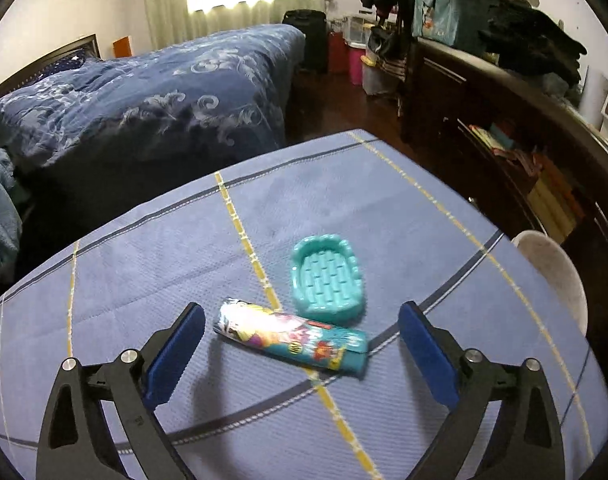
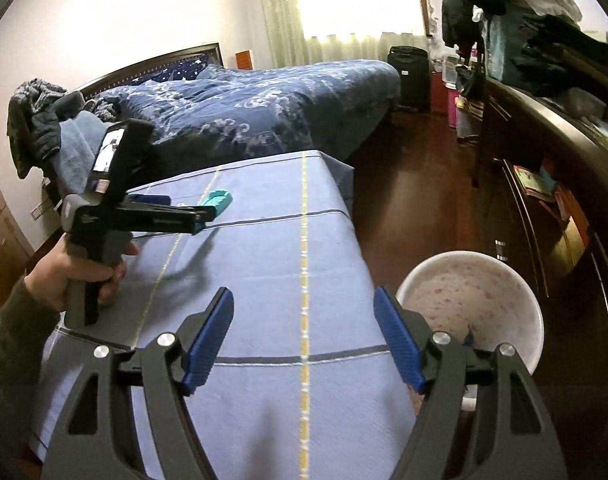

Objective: Collect trash
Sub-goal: 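Grasp the colourful printed tube with the left tool, then grasp the teal soap dish with the right tool while the left tool holds the tube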

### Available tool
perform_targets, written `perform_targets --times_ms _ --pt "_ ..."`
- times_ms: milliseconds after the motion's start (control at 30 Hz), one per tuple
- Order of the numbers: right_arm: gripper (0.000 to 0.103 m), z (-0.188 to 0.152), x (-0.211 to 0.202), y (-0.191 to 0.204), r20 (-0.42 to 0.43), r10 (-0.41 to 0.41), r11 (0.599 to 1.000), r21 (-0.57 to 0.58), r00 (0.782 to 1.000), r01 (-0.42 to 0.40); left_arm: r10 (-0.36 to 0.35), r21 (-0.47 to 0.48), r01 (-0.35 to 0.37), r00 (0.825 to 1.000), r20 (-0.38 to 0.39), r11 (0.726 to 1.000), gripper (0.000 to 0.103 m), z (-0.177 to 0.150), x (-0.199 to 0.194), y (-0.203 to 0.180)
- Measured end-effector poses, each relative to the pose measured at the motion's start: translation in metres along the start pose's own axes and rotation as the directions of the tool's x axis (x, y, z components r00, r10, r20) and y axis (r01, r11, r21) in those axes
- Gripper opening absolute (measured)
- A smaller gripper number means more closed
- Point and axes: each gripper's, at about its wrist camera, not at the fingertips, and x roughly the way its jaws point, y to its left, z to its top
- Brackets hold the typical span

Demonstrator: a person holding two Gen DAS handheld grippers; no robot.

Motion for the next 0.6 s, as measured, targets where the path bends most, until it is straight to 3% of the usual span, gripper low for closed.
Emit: perform_targets --times_ms 67,167,367,600 --pt "0.074 0.002 0.002 0.005 -0.004 0.002 1.000 -0.010 1.000 -0.002 -0.034 -0.008 0.034 0.999 -0.022 0.999 0.086 -0.001 0.004 0.003" --pt "0.074 0.003 0.005 0.010 -0.012 0.011 1.000 -0.017 1.000 -0.011 -0.068 0.002 0.069 0.997 -0.030 0.998 0.082 -0.001 0.005 0.008" --pt "0.074 0.007 0.008 0.022 -0.016 0.034 0.999 -0.032 0.999 -0.035 -0.079 0.033 0.080 0.997 -0.026 0.996 0.081 -0.005 0.001 0.008" --pt "0.074 0.022 0.018 0.042 -0.012 0.059 0.996 -0.065 0.998 -0.060 -0.048 -0.004 0.048 0.998 0.045 0.999 0.081 -0.027 -0.039 0.017"
